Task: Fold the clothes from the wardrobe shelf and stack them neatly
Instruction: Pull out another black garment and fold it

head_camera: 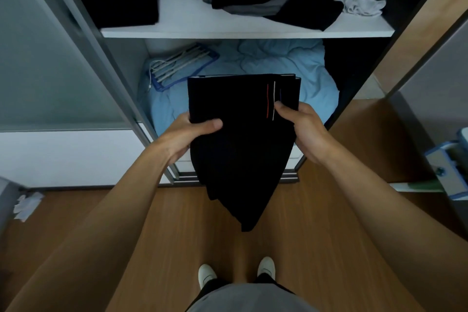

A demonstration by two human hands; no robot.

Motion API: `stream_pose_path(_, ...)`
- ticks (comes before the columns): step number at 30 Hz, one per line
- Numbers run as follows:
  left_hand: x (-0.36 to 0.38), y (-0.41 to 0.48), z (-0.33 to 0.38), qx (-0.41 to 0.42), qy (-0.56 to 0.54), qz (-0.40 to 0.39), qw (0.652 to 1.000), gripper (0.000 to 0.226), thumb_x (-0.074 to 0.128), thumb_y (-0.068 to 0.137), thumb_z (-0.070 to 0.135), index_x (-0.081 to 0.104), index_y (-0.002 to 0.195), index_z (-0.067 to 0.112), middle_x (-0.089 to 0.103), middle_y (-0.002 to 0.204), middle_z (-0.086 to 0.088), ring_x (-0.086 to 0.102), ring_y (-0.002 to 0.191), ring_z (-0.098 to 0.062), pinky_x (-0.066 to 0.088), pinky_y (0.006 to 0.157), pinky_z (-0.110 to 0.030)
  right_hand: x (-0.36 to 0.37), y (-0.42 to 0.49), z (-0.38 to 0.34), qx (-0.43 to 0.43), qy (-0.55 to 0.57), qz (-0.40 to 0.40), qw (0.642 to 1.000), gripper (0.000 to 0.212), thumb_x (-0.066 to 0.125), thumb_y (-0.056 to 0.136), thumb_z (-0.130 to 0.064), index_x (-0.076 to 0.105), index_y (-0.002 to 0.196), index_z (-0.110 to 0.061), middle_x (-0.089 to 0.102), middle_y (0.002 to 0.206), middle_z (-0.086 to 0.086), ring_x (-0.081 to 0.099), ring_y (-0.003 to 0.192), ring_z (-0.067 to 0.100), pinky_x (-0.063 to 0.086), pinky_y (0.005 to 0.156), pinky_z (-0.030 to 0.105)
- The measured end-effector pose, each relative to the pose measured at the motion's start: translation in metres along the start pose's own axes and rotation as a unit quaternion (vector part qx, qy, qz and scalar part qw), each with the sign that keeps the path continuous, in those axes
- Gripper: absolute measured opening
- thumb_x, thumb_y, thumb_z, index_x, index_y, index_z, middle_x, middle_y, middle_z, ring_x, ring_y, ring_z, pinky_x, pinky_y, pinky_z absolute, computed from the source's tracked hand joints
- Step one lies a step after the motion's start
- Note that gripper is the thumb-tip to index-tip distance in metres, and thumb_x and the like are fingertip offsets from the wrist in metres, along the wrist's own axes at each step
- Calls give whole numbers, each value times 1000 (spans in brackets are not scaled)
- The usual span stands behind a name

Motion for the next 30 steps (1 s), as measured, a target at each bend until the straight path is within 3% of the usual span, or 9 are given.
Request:
stream_pose_path(3, 3, 1, -8, 18, 13, 36, 999, 53, 91, 62, 38, 71, 108, 22, 76, 107, -2, 72, 102, -18, 55, 91, -30, -7, 4, -10, 13, -21, -35, 999, 30, 58, 99, -26, 68, 118, -4, 73, 110, 12, 70, 103, 26, 55, 90, 31)
stream_pose_path(6, 8, 8, 6, 75, -48, 42, 995, 25, 85, 73, 31, 77, 97, 26, 77, 105, -2, 72, 101, -19, 57, 80, -24, -23, 11, -18, -12, 5, -60, 998, 23, 66, 93, -29, 73, 108, -14, 75, 105, 5, 71, 100, 20, 55, 87, 25)
stream_pose_path(8, 11, 13, 16, 93, -62, 36, 993, 22, 82, 73, 33, 79, 94, 28, 77, 103, -1, 73, 99, -18, 57, 77, -22, -23, 12, -8, -8, -28, -65, 997, 20, 70, 91, -31, 73, 107, -21, 76, 107, -1, 71, 103, 15, 54, 90, 22)
stream_pose_path(13, -1, 15, 11, 19, -82, 8, 996, 44, 86, 71, 45, 76, 106, 20, 75, 111, -5, 71, 105, -19, 57, 80, -24, -9, 6, 21, 5, -92, -49, 995, 21, 71, 91, -32, 73, 109, -20, 77, 105, -2, 72, 101, 12, 55, 85, 17)
stream_pose_path(17, -5, 4, -21, -64, 53, -62, 995, 68, 87, 65, 51, 64, 124, 24, 73, 118, 2, 67, 112, -13, 53, 94, -25, -5, 5, 24, 73, -41, -44, 996, 27, 69, 93, -27, 71, 113, -8, 76, 107, 7, 72, 103, 18, 57, 85, 20)
stream_pose_path(22, 10, 5, -17, -27, 27, -6, 999, 13, 78, 83, 30, 78, 96, 26, 77, 102, -2, 73, 98, -18, 56, 75, -19, -14, 2, 16, 243, 48, -41, 968, 21, 74, 88, -28, 78, 103, -14, 77, 103, 4, 74, 94, 18, 61, 70, 27)
stream_pose_path(25, 15, 7, -8, -24, -52, 3, 998, 12, 77, 84, 28, 80, 93, 21, 77, 104, -7, 73, 98, -20, 57, 76, -24, -24, -3, 21, 174, 150, -56, 972, 26, 71, 87, -41, 78, 105, -24, 74, 117, -2, 70, 108, 13, 58, 80, 24)
stream_pose_path(28, 15, 10, -1, -41, -106, 28, 993, 11, 75, 86, 27, 81, 89, 19, 77, 101, -7, 74, 94, -21, 59, 73, -28, -8, -17, 52, 127, -11, -25, 992, 30, 68, 90, -40, 72, 110, -18, 76, 109, -1, 72, 100, 11, 54, 81, 19)
stream_pose_path(30, 7, 10, -1, -61, -126, 27, 990, 19, 78, 82, 36, 82, 91, 19, 77, 105, -7, 73, 98, -22, 59, 74, -29, 2, -20, 66, 108, -12, -9, 994, 28, 66, 94, -30, 71, 110, -7, 76, 106, 7, 72, 101, 20, 56, 85, 25)
Point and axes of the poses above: each hand's wrist, its own y-axis towards the middle knuckle, its own x-axis out of the palm, z = x × y, the point moved 1 cm from there along y, towards the middle knuckle
